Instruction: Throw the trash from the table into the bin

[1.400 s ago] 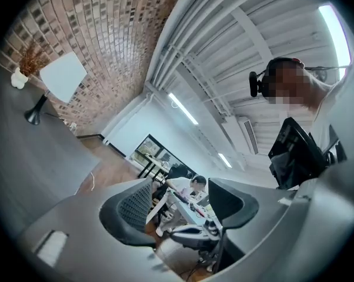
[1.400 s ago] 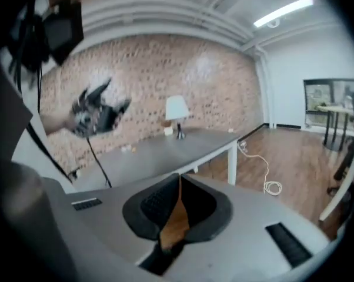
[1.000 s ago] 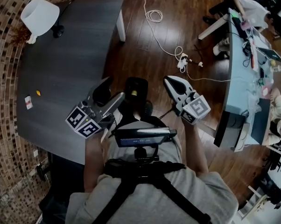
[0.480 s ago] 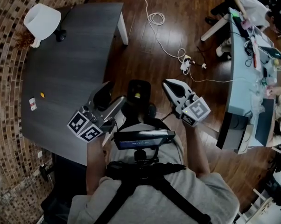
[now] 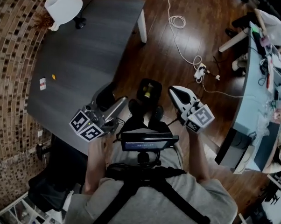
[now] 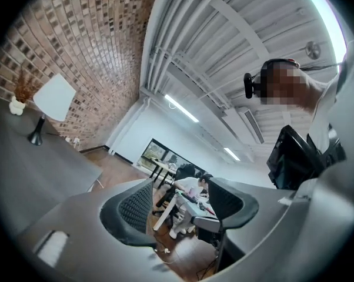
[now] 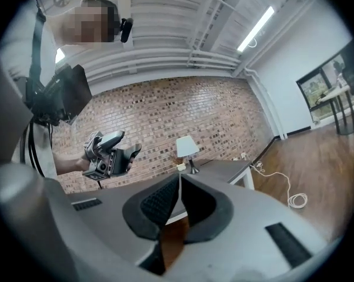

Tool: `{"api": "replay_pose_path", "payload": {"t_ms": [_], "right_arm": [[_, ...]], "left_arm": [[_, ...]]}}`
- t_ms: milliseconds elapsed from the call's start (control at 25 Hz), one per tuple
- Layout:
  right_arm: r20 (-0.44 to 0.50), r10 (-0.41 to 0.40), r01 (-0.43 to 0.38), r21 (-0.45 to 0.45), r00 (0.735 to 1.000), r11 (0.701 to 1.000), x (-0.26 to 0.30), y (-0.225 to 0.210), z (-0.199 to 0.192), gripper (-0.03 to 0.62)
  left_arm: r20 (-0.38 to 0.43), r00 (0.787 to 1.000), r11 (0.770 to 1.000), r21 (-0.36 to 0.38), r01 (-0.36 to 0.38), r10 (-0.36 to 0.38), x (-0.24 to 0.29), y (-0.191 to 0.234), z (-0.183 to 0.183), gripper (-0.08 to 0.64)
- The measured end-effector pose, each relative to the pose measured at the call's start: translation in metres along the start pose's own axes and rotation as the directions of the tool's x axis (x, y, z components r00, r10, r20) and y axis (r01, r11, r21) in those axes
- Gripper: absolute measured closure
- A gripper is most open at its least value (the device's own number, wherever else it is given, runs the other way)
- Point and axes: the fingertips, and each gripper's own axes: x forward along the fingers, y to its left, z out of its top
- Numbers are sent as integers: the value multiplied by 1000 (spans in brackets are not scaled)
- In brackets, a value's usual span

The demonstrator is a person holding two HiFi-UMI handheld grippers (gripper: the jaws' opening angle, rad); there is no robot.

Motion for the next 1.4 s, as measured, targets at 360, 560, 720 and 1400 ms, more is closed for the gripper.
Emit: {"api": "replay_pose_path", "payload": {"t_ms": [360, 560, 720, 1400], "right_arm": [[-172, 233, -244, -49, 957, 968, 99, 66, -15, 541], [-324, 251, -311, -148, 912, 939, 198, 128, -40, 352], [-414, 279, -389, -208, 867, 897, 271, 197, -66, 281], [-774, 193, -629, -313, 603, 711, 662, 290, -243, 367]], "left_arm": [[218, 953, 977, -31, -209, 211, -116, 31, 41, 273], [316, 886, 941, -100, -323, 338, -219, 70, 54, 273], [380, 830, 912, -148, -382, 409, -309, 94, 64, 273], [494, 341, 557, -400, -728, 800, -540, 106, 32, 273]]}}
